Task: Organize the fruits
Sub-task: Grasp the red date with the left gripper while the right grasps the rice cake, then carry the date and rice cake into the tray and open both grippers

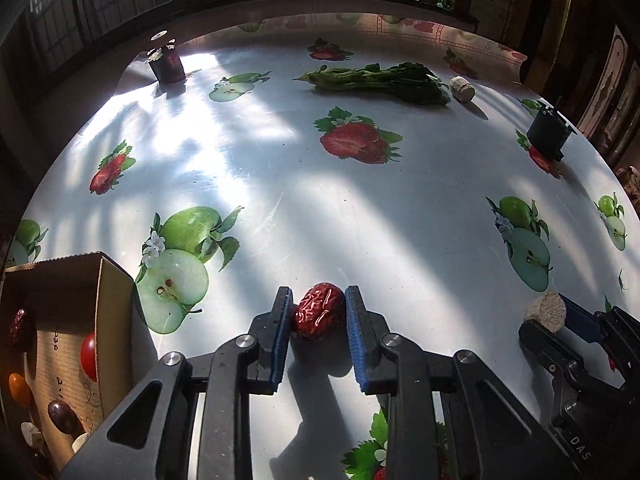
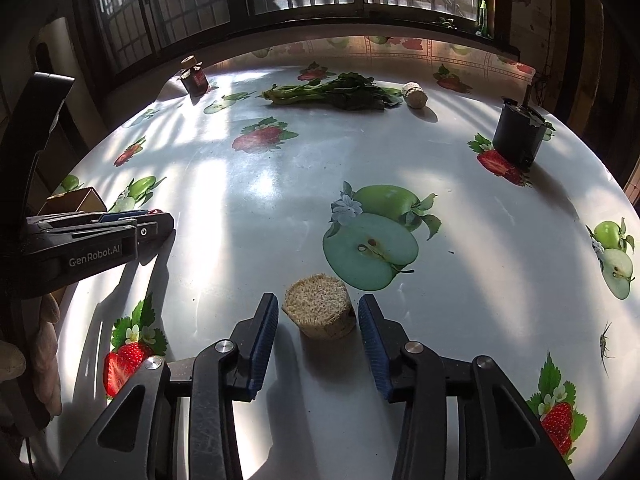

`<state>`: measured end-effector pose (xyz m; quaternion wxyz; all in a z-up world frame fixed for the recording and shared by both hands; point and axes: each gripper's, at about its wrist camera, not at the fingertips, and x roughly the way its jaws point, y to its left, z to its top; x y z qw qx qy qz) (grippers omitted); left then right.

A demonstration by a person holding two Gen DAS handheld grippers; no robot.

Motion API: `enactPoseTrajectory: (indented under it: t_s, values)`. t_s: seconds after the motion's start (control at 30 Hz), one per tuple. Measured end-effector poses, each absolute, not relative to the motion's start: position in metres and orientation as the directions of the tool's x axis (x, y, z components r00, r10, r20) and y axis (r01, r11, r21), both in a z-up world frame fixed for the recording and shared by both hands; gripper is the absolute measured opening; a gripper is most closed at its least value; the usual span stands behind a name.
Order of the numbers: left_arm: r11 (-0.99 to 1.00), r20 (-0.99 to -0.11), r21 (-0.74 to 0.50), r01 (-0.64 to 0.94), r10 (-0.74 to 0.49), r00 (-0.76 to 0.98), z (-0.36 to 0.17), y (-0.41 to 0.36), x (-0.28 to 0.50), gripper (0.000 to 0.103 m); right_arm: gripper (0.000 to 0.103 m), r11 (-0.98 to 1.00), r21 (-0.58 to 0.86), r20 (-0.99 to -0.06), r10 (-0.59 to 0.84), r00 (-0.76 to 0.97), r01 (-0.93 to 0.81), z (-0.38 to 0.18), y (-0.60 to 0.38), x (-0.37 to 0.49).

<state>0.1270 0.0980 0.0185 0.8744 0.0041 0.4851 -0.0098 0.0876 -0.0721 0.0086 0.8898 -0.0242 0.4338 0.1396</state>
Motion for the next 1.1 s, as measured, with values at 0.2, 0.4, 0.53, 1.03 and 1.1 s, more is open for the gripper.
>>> enactPoseTrajectory:
  t_s: [0.2,0.4,0.53,1.03,1.1]
  values:
    - [1.0,-0.829,0.009,0.01,0.002,0.559,0.034,0.099,0.107,0.025,0.038,0.962,0.042,-0.765,0.205,0.61,-0.271,0.01,-0.07,0.084]
    - [1.0,-0.778,0.009,0.01,0.0,0.628,0.071,0.104,0.055,0.025,0.038,0.964,0.043,-0.742,0.206,0.638,-0.261,0.015,-0.074,0.076]
    - [1.0,-0.748,-0.03,0.006,-0.026,0.663,0.089,0.11,0.014,0.026,0.038,0.965,0.049,-0.739,0.208,0.64,-0.257,0.015,-0.075,0.071]
    - [0.978,-0.687,-0.143,-0.155,0.015,0.727,0.108,0.173,-0.102,0.026,0.039,0.919,0.218,-0.703,0.381,0.601,-0.329,0.056,-0.065,-0.007]
    - [0.973,-0.684,-0.138,-0.184,0.041,0.728,0.11,0.185,-0.11,0.026,0.039,0.905,0.24,-0.687,0.413,0.598,-0.35,0.067,-0.059,-0.021]
